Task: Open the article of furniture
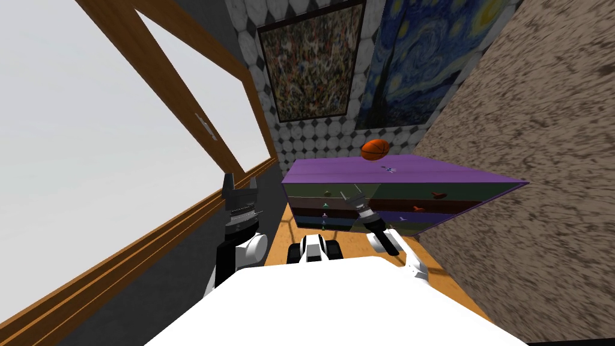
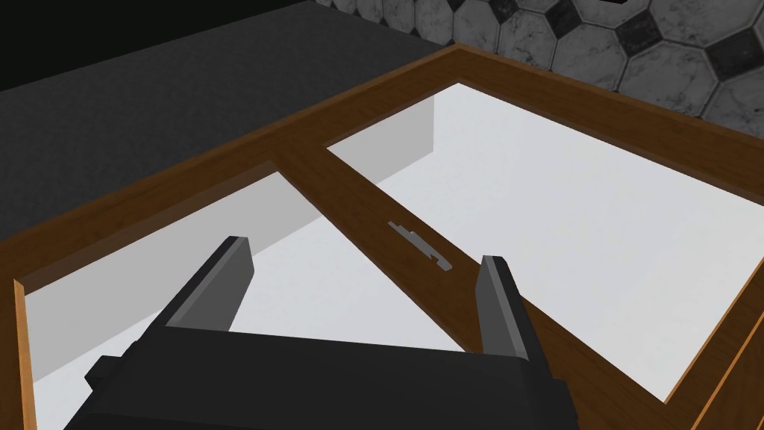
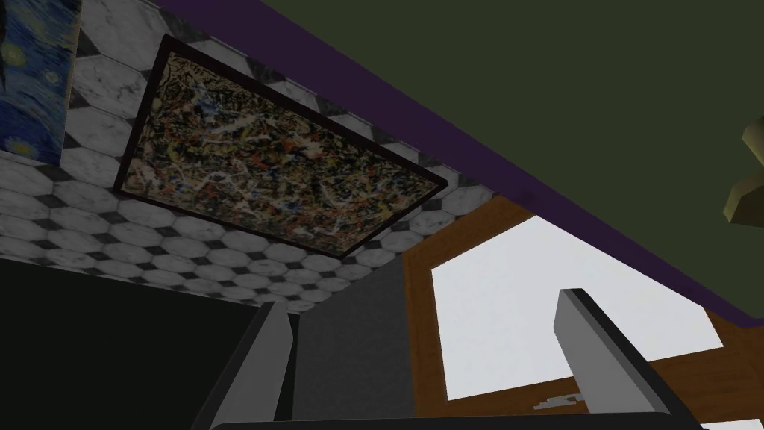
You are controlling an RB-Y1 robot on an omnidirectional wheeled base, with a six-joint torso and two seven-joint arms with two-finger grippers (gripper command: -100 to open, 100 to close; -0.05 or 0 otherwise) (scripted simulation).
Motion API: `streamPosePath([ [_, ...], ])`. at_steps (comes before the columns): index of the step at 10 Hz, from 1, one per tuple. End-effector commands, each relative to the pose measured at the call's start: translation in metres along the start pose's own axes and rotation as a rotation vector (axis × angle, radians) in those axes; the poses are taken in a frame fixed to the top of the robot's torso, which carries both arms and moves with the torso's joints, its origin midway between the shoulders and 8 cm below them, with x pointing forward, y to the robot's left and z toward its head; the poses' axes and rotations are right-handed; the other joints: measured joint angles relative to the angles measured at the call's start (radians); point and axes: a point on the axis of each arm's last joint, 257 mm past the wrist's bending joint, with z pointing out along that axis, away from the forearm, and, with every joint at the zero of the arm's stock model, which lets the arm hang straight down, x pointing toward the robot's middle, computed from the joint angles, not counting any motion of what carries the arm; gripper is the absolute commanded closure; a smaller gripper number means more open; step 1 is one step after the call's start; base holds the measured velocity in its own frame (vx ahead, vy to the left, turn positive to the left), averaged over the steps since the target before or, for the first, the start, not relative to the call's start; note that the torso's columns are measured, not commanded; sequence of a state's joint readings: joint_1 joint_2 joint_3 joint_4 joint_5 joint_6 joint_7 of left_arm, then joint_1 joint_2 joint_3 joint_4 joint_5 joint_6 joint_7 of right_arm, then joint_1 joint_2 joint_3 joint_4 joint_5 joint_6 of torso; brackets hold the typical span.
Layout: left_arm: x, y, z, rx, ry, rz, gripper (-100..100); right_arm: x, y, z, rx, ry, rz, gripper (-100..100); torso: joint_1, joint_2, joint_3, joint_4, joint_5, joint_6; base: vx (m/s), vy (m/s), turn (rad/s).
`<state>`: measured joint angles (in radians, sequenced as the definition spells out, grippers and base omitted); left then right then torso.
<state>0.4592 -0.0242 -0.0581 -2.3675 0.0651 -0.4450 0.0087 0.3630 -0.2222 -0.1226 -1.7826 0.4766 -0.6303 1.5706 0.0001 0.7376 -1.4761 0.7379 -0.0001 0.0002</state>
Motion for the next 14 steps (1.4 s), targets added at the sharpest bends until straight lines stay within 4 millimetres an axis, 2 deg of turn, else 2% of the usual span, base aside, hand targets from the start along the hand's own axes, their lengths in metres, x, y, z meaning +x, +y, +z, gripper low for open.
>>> streamPosePath([
  [1,0.000,0.000,0.000,0.000,0.000,0.000,0,0.012,0.009,-0.006,-0.025,0.024,-0.096,-100,0.000,0.000,0.000,0.000,0.000,0.000,0.043,0.065,-0.041],
  [3,0.000,0.000,0.000,0.000,0.000,0.000,0,0.012,0.009,-0.006,-0.025,0.024,-0.140,-100,0.000,0.000,0.000,0.000,0.000,0.000,0.026,0.039,-0.008],
  [6,0.000,0.000,0.000,0.000,0.000,0.000,0,0.029,0.021,-0.017,-0.062,0.055,-0.251,-100,0.000,0.000,0.000,0.000,0.000,0.000,0.031,0.037,-0.030],
  [8,0.000,0.000,0.000,0.000,0.000,0.000,0,0.029,0.021,-0.017,-0.063,0.053,-0.291,-100,0.001,0.000,0.000,0.000,0.000,0.000,0.023,0.033,-0.012],
  [11,0.000,0.000,0.000,0.000,0.000,0.000,0,0.044,0.033,-0.028,-0.100,0.080,-0.397,-100,0.000,0.000,0.000,0.000,0.000,0.000,0.029,0.037,-0.025],
  [14,0.000,0.000,0.000,0.000,0.000,0.000,0,0.051,0.039,-0.034,-0.119,0.091,-0.478,-100,0.000,0.000,0.000,0.000,0.000,0.000,0.029,0.039,-0.018],
])
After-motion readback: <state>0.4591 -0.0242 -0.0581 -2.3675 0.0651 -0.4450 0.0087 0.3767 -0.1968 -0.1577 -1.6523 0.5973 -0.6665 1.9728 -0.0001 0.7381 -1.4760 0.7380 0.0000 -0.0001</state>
